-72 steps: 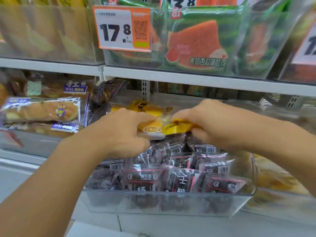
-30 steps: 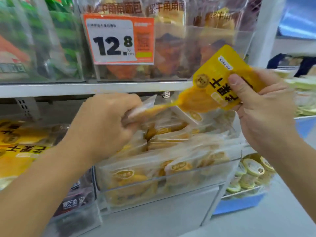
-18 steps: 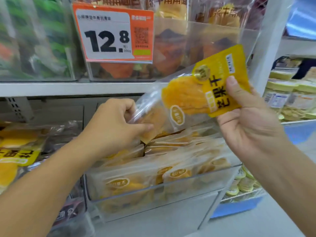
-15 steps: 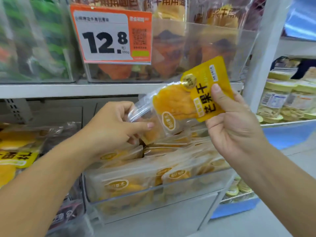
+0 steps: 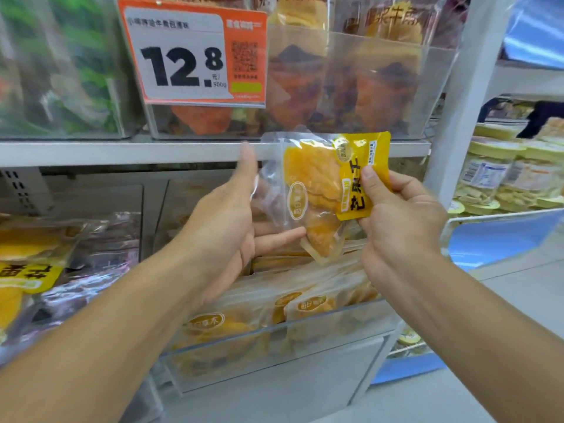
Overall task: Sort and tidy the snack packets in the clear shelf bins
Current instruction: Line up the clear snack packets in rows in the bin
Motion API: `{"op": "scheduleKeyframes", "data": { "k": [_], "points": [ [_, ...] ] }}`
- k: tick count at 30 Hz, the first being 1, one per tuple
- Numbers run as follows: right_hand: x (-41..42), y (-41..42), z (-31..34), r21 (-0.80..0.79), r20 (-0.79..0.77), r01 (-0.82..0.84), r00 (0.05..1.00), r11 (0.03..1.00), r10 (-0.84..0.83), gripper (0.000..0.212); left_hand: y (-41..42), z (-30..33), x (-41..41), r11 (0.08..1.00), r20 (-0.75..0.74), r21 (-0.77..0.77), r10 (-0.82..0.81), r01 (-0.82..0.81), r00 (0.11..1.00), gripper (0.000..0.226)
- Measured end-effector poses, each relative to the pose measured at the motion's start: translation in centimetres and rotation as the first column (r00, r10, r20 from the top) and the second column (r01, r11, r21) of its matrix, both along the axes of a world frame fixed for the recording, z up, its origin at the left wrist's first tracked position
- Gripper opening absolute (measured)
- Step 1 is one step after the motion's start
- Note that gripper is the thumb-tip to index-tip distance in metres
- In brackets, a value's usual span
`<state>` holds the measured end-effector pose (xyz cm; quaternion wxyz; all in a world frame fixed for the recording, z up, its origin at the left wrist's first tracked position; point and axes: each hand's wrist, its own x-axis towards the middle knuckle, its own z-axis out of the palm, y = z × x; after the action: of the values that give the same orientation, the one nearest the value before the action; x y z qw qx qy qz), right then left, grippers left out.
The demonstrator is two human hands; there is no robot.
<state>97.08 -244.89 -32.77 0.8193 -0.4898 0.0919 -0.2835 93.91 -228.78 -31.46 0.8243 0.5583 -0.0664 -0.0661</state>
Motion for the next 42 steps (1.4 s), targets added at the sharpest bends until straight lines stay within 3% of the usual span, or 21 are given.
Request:
{"op": "scheduleKeyframes", "data": {
  "k": [3, 6, 10, 13, 14, 15, 17, 18, 19, 22, 25, 28, 30, 32, 33, 35, 37, 40, 42],
  "points": [
    [0.2, 0.2, -0.2, -0.093, -0.031, 0.007, 0.999, 0.996, -0.01, 0.014, -0.1, -0.3, 0.2, 0.982, 0.141, 0.179, 0.036, -0.061, 0.989, 0.043],
    [-0.8, -0.8, 0.7, -0.471, -0.018, 0.049, 0.998, 0.881, -0.065, 0.027, 0.2, -0.6, 0.7, 0.892, 0.37, 0.35, 0.149, -0.287, 0.917, 0.025],
    [-3.7, -3.1, 2.8, -0.893, 0.208, 0.161, 0.976, 0.421, 0.068, 0.086, -0.1, -0.4, 0.4, 0.739, 0.738, 0.434, 0.037, -0.516, 0.674, 0.032],
    [-4.7, -5.1, 4.1, -0.967, 0.238, 0.241, 0.97, -0.077, 0.053, 0.076, -0.7, 0.6, -0.8, 0.626, 0.881, 0.392, -0.046, -0.674, 0.471, 0.034],
    [-5.0, -5.5, 4.4, -0.961, 0.222, 0.221, 0.975, -0.168, 0.017, 0.07, -0.9, 0.9, -1.0, 0.588, 0.902, 0.39, -0.089, -0.709, 0.423, 0.032],
    [-5.2, -5.8, 4.6, -0.969, 0.179, 0.173, 0.984, -0.178, -0.015, 0.072, -1.0, 1.2, -1.0, 0.555, 0.909, 0.397, -0.13, -0.731, 0.396, 0.027],
    [-5.7, -5.7, 5.1, -0.996, 0.091, 0.091, 0.996, -0.005, 0.014, 0.079, -1.4, 1.2, -0.5, 0.521, 0.903, 0.422, -0.167, -0.742, 0.396, 0.023],
    [-5.8, -5.6, 5.2, -0.994, 0.099, 0.096, 0.994, 0.057, 0.054, 0.074, -1.7, 1.0, -0.2, 0.515, 0.895, 0.438, -0.171, -0.737, 0.413, 0.024],
    [-5.8, -5.7, 5.2, -0.994, 0.104, 0.1, 0.99, 0.045, 0.096, 0.063, -2.1, 0.8, 0.1, 0.51, 0.885, 0.456, -0.171, -0.73, 0.433, 0.025],
    [-5.0, -6.2, 5.4, -0.98, -0.005, 0.013, 0.996, -0.198, 0.088, 0.025, -3.3, 0.3, 0.7, 0.548, 0.845, 0.511, -0.178, -0.662, 0.505, 0.031],
    [-3.9, -5.8, 4.9, -0.869, -0.081, -0.109, 0.994, -0.482, -0.08, 0.029, -4.5, -0.7, 1.2, 0.615, 0.8, 0.553, -0.204, -0.562, 0.564, 0.03],
    [-2.5, -5.3, 4.5, -0.837, -0.054, -0.089, 0.995, -0.539, -0.08, 0.015, -5.3, -1.0, 1.6, 0.657, 0.74, 0.602, -0.246, -0.453, 0.626, 0.026],
    [-1.6, -6.6, 4.6, -0.875, -0.096, -0.116, 0.993, -0.47, -0.067, 0.01, -4.6, -0.1, 2.4, 0.659, 0.68, 0.643, -0.256, -0.391, 0.687, 0.019],
    [-1.4, -8.7, 5.3, -0.939, -0.105, -0.106, 0.994, -0.329, -0.019, 0.011, -2.9, 0.8, 3.5, 0.538, 0.622, 0.731, -0.27, -0.42, 0.735, 0.03],
    [-1.5, -9.8, 5.6, -0.961, -0.091, -0.088, 0.996, -0.261, 0.002, 0.014, -2.0, 0.8, 4.0, 0.416, 0.567, 0.802, -0.304, -0.429, 0.765, 0.038],
    [-1.8, -10.8, 5.9, -0.97, -0.075, -0.07, 0.997, -0.234, 0.013, 0.021, -1.2, 0.3, 4.1, 0.108, 0.387, 0.92, -0.389, -0.376, 0.836, 0.043],
    [-1.4, -10.8, 5.5, -0.954, -0.13, -0.125, 0.991, -0.271, 0.0, 0.022, -1.5, -0.6, 3.8, -0.085, 0.231, 0.954, -0.406, -0.288, 0.884, 0.039],
    [-0.5, -10.2, 4.9, -0.895, -0.187, -0.191, 0.981, -0.403, -0.052, 0.022, -1.7, -0.7, 3.6, -0.149, 0.203, 0.949, -0.385, -0.278, 0.9, 0.03],
    [-0.7, -10.4, 5.5, -0.912, -0.127, -0.124, 0.992, -0.392, -0.017, 0.022, -1.7, -0.6, 3.7, -0.16, 0.222, 0.94, -0.387, -0.303, 0.895, 0.023]
  ]
}}
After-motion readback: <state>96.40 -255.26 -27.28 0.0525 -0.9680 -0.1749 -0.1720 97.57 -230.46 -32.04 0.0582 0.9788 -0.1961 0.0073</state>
